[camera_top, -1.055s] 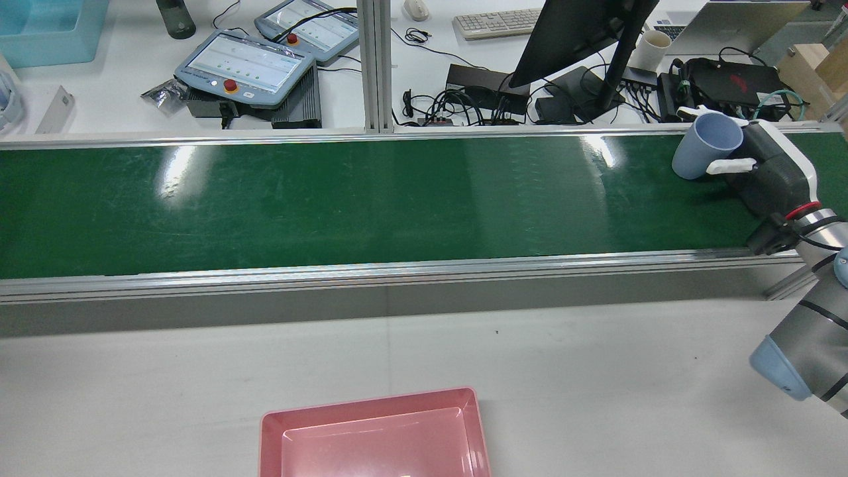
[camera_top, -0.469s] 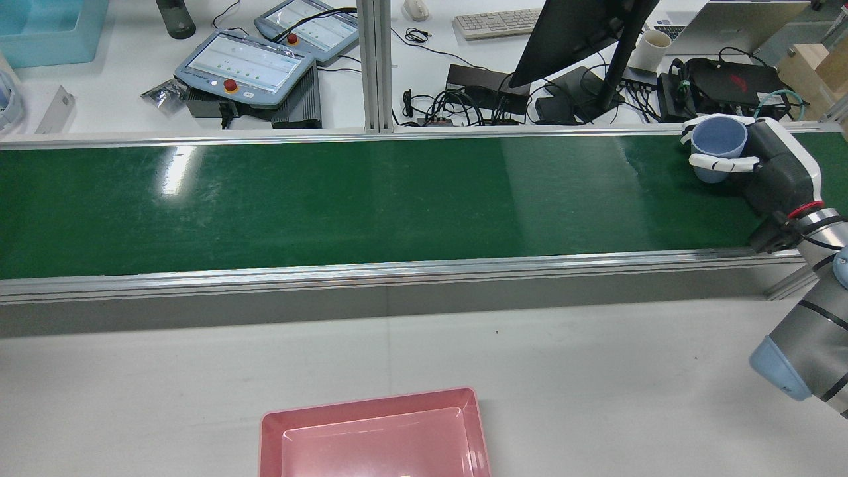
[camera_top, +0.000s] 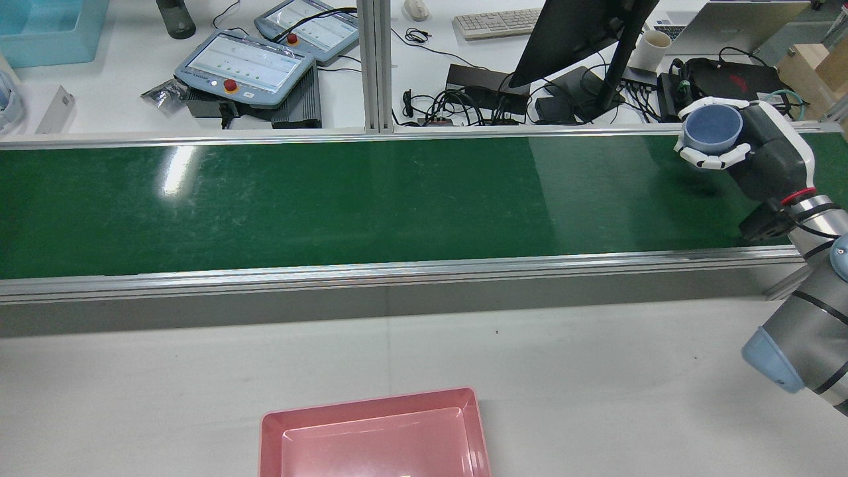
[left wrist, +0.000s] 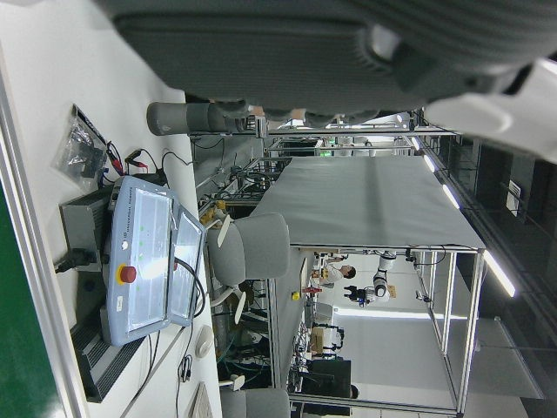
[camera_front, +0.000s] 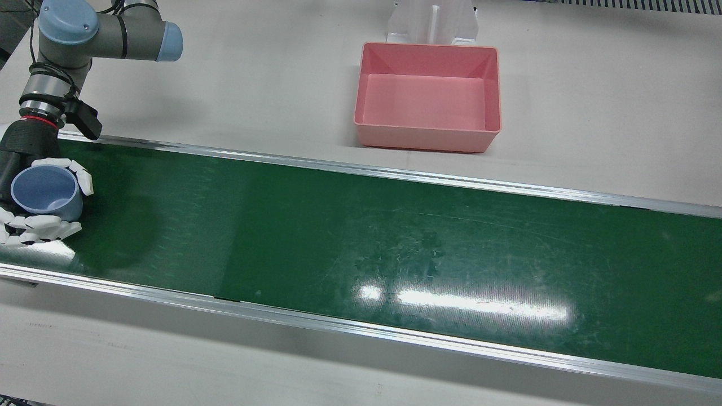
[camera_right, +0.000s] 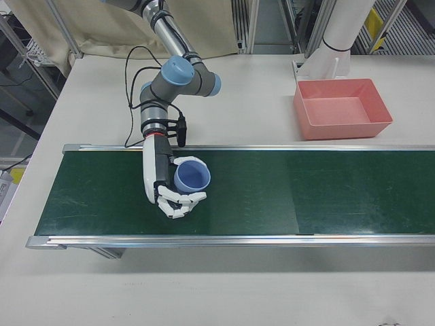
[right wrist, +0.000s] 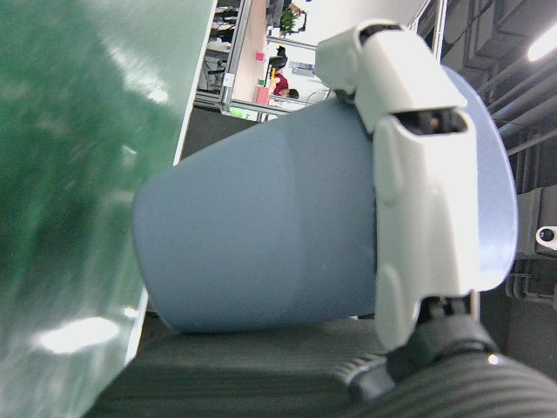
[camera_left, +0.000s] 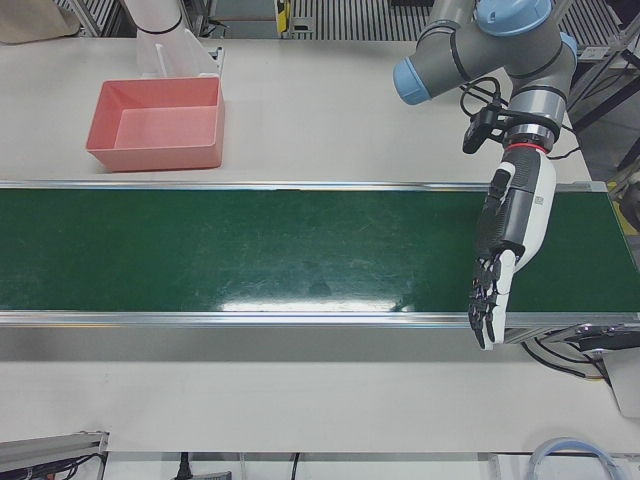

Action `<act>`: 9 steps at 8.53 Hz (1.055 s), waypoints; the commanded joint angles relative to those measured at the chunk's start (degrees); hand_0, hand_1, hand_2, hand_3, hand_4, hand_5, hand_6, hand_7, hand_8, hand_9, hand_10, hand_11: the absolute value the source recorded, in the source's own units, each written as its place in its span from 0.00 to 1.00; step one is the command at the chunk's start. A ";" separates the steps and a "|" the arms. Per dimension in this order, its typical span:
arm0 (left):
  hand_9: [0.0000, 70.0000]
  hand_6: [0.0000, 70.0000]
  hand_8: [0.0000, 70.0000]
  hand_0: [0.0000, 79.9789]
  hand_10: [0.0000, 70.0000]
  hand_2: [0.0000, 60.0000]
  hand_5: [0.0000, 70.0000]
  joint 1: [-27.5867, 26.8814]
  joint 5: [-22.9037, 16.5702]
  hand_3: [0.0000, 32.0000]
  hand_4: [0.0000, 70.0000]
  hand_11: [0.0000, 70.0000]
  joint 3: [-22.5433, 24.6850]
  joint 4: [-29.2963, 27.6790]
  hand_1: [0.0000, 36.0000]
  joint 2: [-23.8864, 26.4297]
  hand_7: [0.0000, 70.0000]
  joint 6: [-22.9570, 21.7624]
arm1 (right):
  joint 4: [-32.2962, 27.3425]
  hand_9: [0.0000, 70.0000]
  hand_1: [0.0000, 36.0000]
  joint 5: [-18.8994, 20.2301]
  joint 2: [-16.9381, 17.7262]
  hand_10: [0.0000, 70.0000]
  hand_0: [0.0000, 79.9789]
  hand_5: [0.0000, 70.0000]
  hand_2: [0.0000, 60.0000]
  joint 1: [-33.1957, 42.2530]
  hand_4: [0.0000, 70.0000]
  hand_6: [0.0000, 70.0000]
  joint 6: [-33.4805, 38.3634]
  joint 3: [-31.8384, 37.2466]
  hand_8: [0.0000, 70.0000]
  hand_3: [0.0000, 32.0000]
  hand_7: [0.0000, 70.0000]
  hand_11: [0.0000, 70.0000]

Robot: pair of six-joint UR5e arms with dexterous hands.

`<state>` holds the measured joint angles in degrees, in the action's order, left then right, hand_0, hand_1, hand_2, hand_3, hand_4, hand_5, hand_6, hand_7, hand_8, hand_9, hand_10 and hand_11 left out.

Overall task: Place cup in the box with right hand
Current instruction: 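Lift the cup off the belt and swing it toward the pink tray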

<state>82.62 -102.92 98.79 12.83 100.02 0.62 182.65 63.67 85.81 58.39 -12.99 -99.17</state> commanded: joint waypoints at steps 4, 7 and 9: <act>0.00 0.00 0.00 0.00 0.00 0.00 0.00 0.00 0.00 0.00 0.00 0.00 0.00 0.00 0.00 0.09 0.00 0.00 | 5.78 1.00 1.00 15.86 -9.87 1.00 0.98 0.45 1.00 1.47 0.99 0.80 -3.42 -11.00 1.00 0.00 1.00 1.00; 0.00 0.00 0.00 0.00 0.00 0.00 0.00 0.00 0.00 0.00 0.00 0.00 0.00 0.00 0.00 0.00 0.00 0.00 | 16.40 1.00 1.00 23.04 -10.13 1.00 0.99 0.44 1.00 -4.14 0.93 0.79 -9.83 -25.33 1.00 0.00 1.00 1.00; 0.00 0.00 0.00 0.00 0.00 0.00 0.00 0.00 0.00 0.00 0.00 0.00 0.00 0.00 0.00 0.00 0.00 0.00 | 16.60 1.00 1.00 25.37 -9.96 1.00 1.00 0.45 1.00 -14.29 1.00 0.80 -12.58 -26.60 1.00 0.00 1.00 1.00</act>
<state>82.62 -102.92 98.79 12.83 100.05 0.61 197.63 86.08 75.69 53.78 -22.32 -122.76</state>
